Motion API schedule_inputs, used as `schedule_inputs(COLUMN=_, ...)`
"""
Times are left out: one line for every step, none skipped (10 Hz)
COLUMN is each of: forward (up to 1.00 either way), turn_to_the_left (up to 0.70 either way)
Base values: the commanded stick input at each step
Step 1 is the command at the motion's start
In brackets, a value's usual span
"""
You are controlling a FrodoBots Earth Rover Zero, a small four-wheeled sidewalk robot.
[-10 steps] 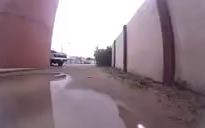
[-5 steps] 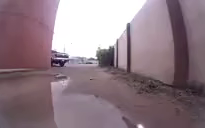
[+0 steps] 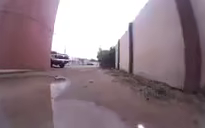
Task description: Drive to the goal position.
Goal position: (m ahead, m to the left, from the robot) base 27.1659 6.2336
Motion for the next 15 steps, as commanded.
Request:
schedule_inputs(forward=0.70, turn_to_the_left=0.00)
schedule_inputs(forward=0.70, turn_to_the_left=0.00)
schedule_inputs(forward=0.70, turn_to_the_left=0.00)
schedule_inputs(forward=0.70, turn_to_the_left=0.00)
schedule_inputs(forward=0.70, turn_to_the_left=0.00)
schedule_inputs(forward=0.70, turn_to_the_left=0.00)
schedule_inputs(forward=0.70, turn_to_the_left=0.00)
schedule_inputs(forward=0.70, turn_to_the_left=0.00)
schedule_inputs(forward=0.70, turn_to_the_left=0.00)
schedule_inputs(forward=0.70, turn_to_the_left=0.00)
schedule_inputs(forward=0.70, turn_to_the_left=0.00)
schedule_inputs(forward=0.70, turn_to_the_left=-0.10)
schedule_inputs(forward=0.70, turn_to_the_left=-0.33)
schedule_inputs(forward=0.70, turn_to_the_left=-0.35)
schedule_inputs(forward=0.70, turn_to_the_left=-0.35)
